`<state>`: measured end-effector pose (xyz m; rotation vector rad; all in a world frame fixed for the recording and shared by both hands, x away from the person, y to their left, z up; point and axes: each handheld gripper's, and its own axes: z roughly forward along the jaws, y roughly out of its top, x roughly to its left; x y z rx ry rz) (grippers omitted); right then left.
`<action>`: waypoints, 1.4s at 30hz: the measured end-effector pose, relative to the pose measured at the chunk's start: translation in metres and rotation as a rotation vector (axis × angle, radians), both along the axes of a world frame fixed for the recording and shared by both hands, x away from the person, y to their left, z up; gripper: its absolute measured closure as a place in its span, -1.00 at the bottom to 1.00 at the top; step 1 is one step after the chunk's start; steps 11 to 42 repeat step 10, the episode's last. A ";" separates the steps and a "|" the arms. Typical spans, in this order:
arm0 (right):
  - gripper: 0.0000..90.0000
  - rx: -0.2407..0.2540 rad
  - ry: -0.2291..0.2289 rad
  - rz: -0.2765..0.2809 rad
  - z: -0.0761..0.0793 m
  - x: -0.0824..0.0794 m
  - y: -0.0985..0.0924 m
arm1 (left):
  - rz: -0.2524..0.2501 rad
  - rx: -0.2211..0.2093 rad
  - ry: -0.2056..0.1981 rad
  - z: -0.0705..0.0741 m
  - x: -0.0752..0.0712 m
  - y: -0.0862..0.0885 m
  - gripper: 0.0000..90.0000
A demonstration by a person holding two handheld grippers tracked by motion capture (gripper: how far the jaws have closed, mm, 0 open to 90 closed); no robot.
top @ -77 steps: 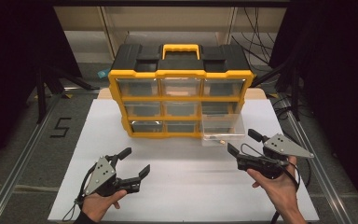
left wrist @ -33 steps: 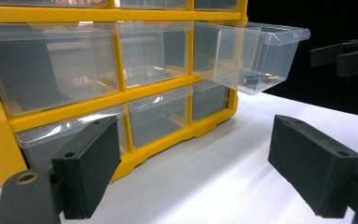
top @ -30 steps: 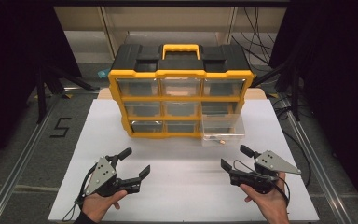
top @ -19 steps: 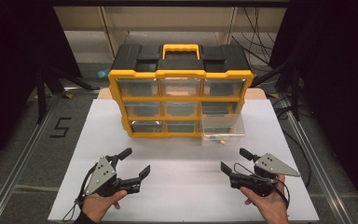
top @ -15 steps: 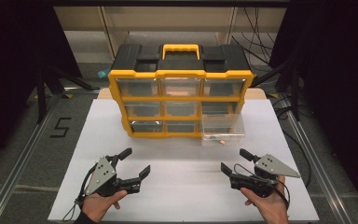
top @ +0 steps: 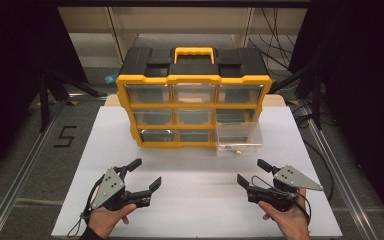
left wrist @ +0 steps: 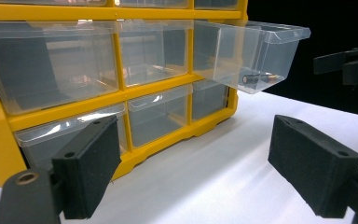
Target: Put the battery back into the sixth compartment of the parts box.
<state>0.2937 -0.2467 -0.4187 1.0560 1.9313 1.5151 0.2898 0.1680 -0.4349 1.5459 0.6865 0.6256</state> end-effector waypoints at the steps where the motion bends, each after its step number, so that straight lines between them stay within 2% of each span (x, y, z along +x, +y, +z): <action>1: -0.65 0.000 0.000 0.001 0.000 0.000 0.000 | 0.000 -0.001 0.000 0.000 0.000 0.000 -0.64; 7: -0.65 -0.004 -0.012 -0.001 0.000 0.000 0.000 | 0.000 0.000 -0.001 0.000 0.000 0.000 -0.64; 42: -0.65 0.000 -0.003 0.002 0.001 0.000 0.000 | 0.000 -0.001 0.000 0.000 0.000 0.000 -0.64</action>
